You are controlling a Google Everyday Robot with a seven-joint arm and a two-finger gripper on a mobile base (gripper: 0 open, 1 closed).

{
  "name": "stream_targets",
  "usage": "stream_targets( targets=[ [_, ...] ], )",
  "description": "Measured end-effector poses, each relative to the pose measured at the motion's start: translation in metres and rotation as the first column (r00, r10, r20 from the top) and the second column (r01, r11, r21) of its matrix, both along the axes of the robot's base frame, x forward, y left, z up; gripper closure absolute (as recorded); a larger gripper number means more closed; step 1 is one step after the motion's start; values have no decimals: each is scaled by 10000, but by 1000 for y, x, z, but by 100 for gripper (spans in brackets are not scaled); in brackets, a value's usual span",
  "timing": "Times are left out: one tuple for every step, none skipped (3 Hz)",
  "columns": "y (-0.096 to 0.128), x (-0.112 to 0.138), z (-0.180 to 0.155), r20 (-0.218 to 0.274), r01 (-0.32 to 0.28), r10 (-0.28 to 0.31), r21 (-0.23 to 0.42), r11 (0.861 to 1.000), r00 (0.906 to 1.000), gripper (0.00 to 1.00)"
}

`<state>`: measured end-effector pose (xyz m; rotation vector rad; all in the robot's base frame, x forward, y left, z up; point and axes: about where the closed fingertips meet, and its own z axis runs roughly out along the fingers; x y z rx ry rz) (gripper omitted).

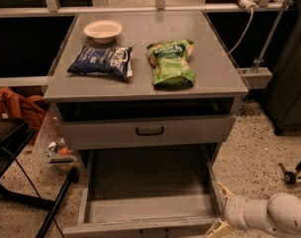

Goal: Close middle drawer

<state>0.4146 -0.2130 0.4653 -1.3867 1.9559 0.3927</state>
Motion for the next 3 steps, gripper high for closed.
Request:
stream_targets(
  targets=[
    [3,3,-11,628,29,-38,152,9999,9980,0],
    [7,18,-8,1468,62,-85,162,9998,9891,0],
    [12,34,1,2099,69,-90,109,9999,9777,19]
  ],
)
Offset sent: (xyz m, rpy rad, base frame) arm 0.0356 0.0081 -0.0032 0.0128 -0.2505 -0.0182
